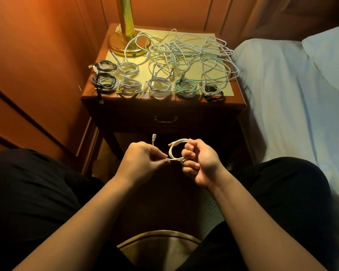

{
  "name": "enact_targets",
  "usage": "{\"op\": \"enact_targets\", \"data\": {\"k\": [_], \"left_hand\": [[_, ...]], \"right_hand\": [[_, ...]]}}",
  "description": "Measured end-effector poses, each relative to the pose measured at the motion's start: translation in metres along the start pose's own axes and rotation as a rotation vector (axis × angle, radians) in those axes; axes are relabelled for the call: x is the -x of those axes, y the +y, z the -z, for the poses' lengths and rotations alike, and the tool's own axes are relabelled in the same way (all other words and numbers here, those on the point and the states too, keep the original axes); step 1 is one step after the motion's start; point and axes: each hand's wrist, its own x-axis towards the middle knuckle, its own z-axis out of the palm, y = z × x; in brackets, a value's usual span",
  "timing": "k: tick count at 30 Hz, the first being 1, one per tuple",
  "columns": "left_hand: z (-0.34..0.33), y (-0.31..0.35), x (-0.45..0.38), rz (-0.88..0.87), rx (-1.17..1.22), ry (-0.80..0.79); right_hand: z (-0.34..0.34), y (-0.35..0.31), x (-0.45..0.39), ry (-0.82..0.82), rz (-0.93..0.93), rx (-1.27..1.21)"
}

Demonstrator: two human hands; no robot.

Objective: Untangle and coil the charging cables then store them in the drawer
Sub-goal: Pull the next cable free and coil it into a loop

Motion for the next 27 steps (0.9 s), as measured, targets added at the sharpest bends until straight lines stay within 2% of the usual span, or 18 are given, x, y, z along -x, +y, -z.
{"op": "enact_targets", "data": {"k": [5, 8, 13, 19, 27], "left_hand": [[-0.003, 0.003, 0.001, 0.103, 0.144, -0.022], [-0.005, 0.003, 0.001, 0.245, 0.221, -0.045], [-0.01, 0.004, 0.001, 0.479, 0.614, -0.094], [-0.018, 0.004, 0.002, 0.628, 0.768, -0.08], [-0.011, 0.015, -0.002, 0.837, 1.085, -0.288]], "right_hand": [[-0.003, 0.01, -0.005, 0.007, -0.02, 0.091], [-0.003, 0.013, -0.007, 0.041, -0.004, 0.149], [-0.001, 0.012, -0.01, 0.044, -0.018, 0.196], [-0.001, 0.014, -0.012, 0.025, -0.025, 0.223], [0.002, 0.012, -0.012, 0.025, -0.031, 0.218]]}}
